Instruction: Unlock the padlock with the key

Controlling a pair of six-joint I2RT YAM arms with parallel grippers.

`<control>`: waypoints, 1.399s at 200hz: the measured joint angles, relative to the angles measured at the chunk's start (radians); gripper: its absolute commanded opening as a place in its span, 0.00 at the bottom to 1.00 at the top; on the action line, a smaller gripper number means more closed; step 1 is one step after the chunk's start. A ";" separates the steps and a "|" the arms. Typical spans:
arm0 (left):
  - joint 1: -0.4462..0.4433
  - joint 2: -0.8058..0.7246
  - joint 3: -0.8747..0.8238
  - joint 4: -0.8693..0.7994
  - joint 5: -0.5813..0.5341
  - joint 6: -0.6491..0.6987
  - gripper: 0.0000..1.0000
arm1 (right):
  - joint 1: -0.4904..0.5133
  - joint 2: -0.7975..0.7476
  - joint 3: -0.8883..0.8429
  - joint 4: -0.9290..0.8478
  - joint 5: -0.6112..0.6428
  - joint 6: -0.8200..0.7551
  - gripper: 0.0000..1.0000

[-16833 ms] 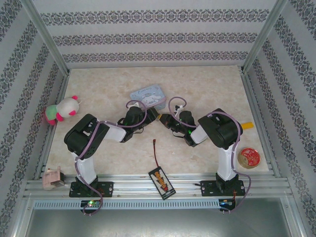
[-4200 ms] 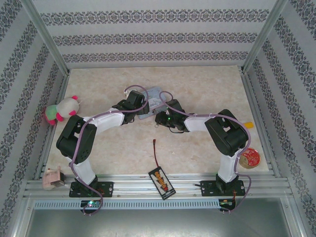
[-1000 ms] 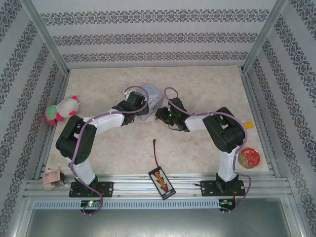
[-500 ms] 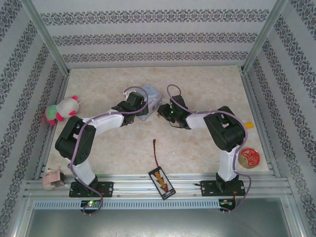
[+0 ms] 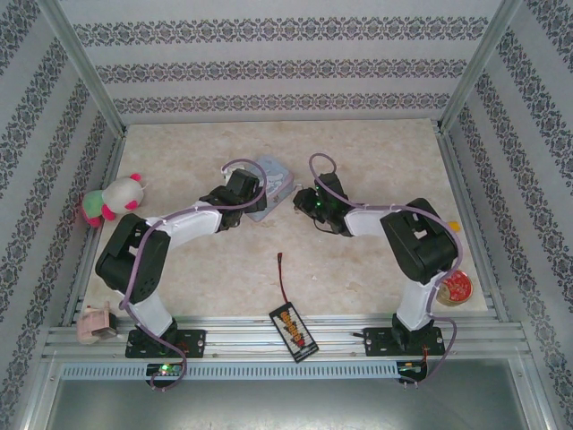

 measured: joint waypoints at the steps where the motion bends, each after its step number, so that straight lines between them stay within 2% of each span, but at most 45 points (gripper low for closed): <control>1: 0.000 0.000 -0.001 0.000 0.000 0.000 0.98 | 0.000 -0.003 -0.002 -0.002 0.001 -0.001 0.00; 35: 0.022 -0.040 -0.036 -0.010 0.014 -0.001 0.98 | 0.000 -0.113 -0.063 -0.066 0.016 -0.053 0.00; 78: 0.111 -0.101 -0.079 -0.034 0.097 -0.023 0.99 | 0.000 -0.266 -0.082 -0.261 0.017 -0.164 0.00; 134: 0.235 -0.164 -0.119 0.032 0.280 -0.128 0.99 | 0.000 -0.419 -0.082 -0.557 0.090 -0.294 0.00; 152: 0.262 -0.142 -0.117 0.062 0.344 -0.160 1.00 | 0.000 -0.431 -0.080 -0.619 0.109 -0.330 0.00; 183: 0.274 -0.066 -0.092 0.096 0.430 -0.189 0.94 | 0.000 -0.432 -0.059 -0.701 0.125 -0.385 0.00; 224: 0.280 0.019 -0.039 0.116 0.504 -0.197 0.88 | 0.000 -0.416 -0.013 -0.759 0.136 -0.429 0.00; 280: 0.294 0.124 0.095 0.148 0.576 -0.193 0.87 | -0.007 -0.372 0.000 -0.787 0.133 -0.451 0.00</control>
